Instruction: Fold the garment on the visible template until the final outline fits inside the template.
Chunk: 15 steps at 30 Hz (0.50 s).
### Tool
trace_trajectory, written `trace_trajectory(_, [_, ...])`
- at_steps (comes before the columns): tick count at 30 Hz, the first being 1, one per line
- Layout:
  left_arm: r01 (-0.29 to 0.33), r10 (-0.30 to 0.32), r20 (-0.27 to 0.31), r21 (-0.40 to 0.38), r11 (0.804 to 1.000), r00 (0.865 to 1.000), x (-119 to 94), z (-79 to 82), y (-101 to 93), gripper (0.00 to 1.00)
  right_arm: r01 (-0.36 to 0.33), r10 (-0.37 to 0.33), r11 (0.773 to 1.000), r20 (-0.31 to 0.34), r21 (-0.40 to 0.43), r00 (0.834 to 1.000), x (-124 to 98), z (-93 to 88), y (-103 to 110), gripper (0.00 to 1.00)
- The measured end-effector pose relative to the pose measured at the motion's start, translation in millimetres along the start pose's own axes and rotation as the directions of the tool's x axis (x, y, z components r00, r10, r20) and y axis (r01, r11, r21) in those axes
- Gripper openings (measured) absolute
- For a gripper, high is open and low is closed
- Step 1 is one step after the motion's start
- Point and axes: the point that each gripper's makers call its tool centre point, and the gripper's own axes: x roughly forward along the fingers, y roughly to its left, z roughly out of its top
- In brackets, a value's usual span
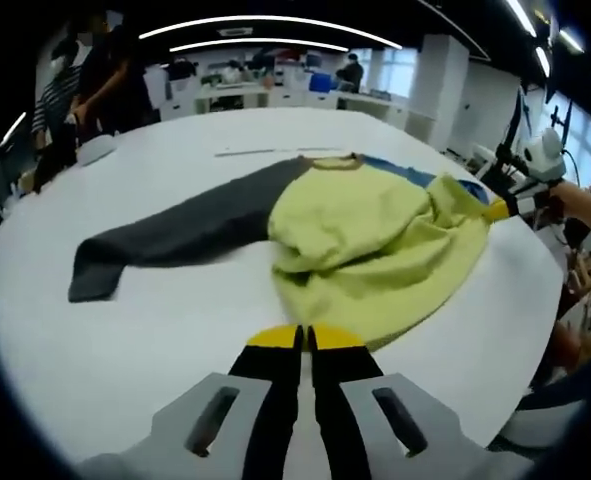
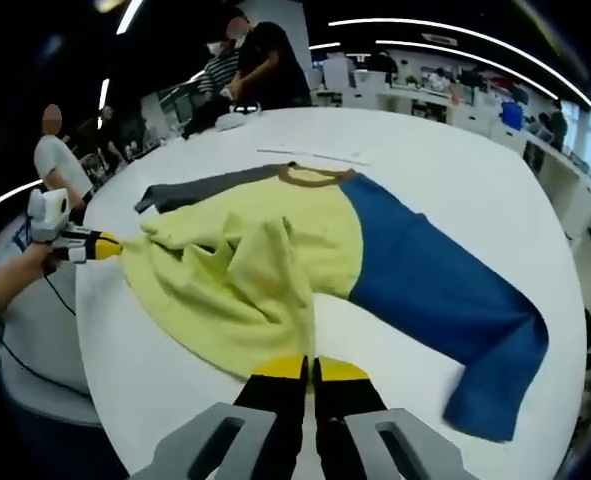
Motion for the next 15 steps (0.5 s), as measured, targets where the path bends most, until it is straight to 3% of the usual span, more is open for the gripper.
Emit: trace_trajectory(15, [0.043,-0.043,-0.008,-0.007,0.999,0.999,-32,-8.8,-6.2,0.0,-0.023,0.024,0.999,-0.008,0.03,1.0,-31,-26.7,19,0.0])
